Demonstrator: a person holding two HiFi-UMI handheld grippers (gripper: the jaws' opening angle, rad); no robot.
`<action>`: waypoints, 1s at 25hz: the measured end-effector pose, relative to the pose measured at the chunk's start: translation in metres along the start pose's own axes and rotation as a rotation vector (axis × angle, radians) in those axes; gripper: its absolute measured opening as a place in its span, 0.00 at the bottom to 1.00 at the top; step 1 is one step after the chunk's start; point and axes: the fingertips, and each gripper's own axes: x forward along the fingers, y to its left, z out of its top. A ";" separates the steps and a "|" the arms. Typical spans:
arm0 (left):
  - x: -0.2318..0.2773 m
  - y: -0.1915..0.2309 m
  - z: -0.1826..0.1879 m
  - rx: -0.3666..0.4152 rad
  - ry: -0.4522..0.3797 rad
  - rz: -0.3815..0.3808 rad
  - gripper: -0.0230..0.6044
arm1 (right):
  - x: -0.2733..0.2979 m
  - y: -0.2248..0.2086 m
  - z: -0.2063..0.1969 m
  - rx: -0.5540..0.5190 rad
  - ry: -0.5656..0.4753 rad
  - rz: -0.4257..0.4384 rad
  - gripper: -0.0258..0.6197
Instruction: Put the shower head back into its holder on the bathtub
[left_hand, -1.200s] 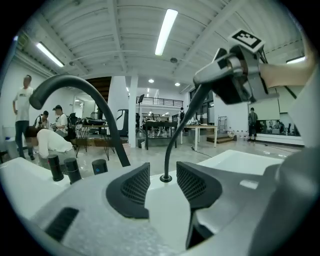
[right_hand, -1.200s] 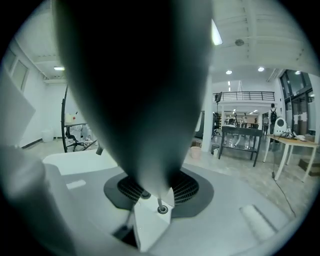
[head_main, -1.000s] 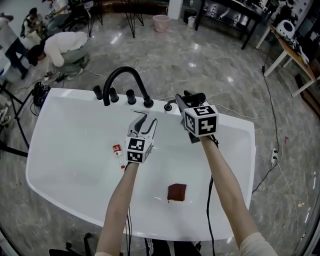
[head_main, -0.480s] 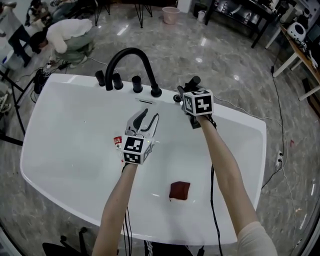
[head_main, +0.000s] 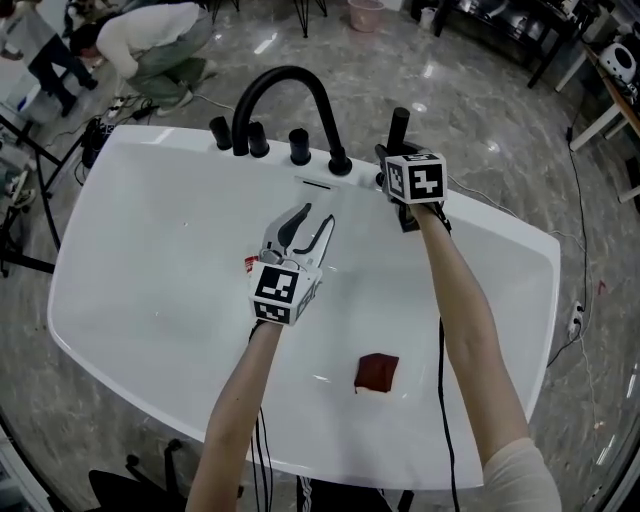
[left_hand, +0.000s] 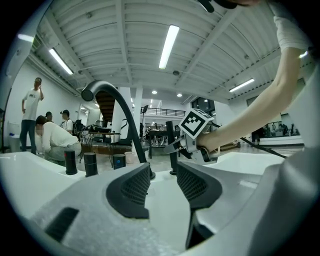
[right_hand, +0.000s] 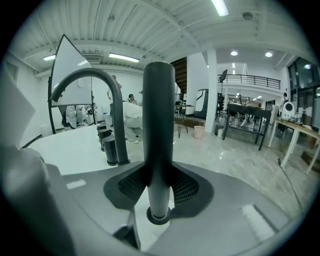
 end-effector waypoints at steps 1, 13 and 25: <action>0.000 0.000 0.001 0.006 -0.006 -0.001 0.29 | 0.001 0.000 0.001 0.008 -0.014 0.000 0.25; -0.002 -0.009 0.019 -0.098 -0.047 0.023 0.28 | -0.021 0.001 -0.011 -0.017 0.065 -0.053 0.25; -0.097 -0.026 0.150 -0.207 -0.193 0.223 0.03 | -0.230 0.034 0.079 0.183 -0.187 0.009 0.05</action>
